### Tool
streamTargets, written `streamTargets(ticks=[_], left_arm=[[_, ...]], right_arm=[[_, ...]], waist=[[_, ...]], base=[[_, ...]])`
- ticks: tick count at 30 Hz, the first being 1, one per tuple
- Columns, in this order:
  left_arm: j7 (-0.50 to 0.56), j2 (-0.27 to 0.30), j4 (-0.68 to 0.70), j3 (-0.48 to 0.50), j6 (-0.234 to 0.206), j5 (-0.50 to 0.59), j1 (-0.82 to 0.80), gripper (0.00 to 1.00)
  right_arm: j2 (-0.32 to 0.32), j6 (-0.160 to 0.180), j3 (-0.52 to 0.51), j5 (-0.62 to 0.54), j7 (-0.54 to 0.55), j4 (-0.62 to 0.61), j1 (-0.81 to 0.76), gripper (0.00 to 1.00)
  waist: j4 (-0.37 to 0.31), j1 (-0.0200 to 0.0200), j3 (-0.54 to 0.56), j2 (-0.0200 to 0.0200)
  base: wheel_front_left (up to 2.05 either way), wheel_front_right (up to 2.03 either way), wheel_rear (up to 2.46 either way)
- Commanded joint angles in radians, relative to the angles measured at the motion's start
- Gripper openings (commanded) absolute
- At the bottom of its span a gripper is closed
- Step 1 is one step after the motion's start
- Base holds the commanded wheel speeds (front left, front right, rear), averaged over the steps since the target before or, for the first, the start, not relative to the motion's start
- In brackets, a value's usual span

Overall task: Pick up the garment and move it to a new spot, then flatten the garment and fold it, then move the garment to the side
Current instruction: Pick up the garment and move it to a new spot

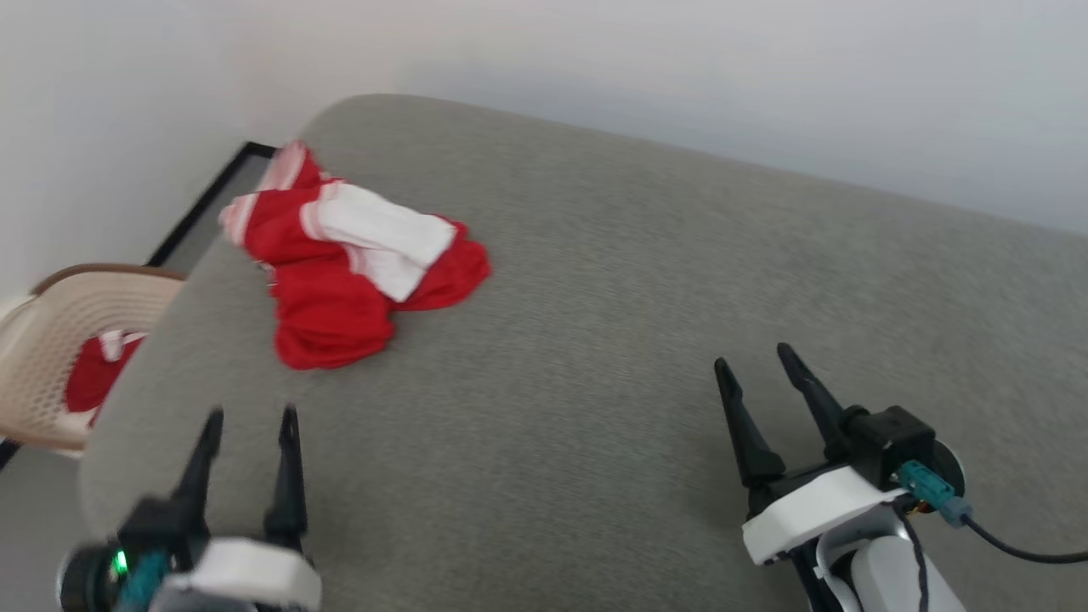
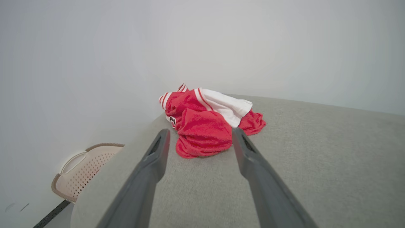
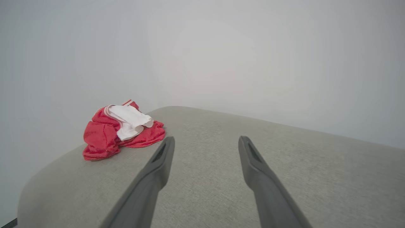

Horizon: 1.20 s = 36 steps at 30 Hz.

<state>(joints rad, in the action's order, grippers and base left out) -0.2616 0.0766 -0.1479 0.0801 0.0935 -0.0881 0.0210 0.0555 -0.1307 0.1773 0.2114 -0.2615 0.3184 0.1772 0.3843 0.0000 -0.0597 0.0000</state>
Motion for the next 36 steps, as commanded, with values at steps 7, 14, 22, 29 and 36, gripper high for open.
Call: streamTargets(ticks=[7, 14, 22, 29, 36], left_arm=[[-0.004, 0.163, -0.169, -0.014, 0.035, -0.024, -0.255, 1.0], [0.076, 0.388, -0.444, -0.046, 0.036, -0.196, -0.508, 1.0], [0.279, 0.565, -0.639, -0.076, 0.037, -0.413, -0.672, 1.0], [0.58, 0.655, -0.757, -0.159, 0.036, -0.574, -0.745, 1.0], [0.695, 0.624, -0.831, -0.206, 0.036, -0.635, -0.747, 0.95]], right_arm=[[0.006, 0.0, -0.016, -0.004, -0.005, -0.019, 0.039, 1.0], [0.002, 0.0, -0.026, 0.0, -0.005, -0.044, 0.072, 1.0], [-0.003, 0.0, -0.013, 0.008, -0.005, -0.059, 0.118, 1.0], [-0.004, 0.0, -0.002, 0.01, -0.005, -0.072, 0.158, 1.0], [-0.005, 0.0, -0.009, 0.003, -0.005, -0.081, 0.158, 1.0]], waist=[[-0.197, 0.0, -0.13, 0.0], [-0.306, 0.0, -0.224, 0.0], [-0.382, 0.0, -0.301, 0.0], [-0.434, 0.0, -0.363, 0.0], [-0.448, 0.0, -0.39, 0.0]], base=[[0.0, 0.0, 0.0], [0.0, 0.0, 0.0], [0.0, 0.0, 0.0], [0.0, 0.0, 0.0], [0.0, 0.0, 0.0]])
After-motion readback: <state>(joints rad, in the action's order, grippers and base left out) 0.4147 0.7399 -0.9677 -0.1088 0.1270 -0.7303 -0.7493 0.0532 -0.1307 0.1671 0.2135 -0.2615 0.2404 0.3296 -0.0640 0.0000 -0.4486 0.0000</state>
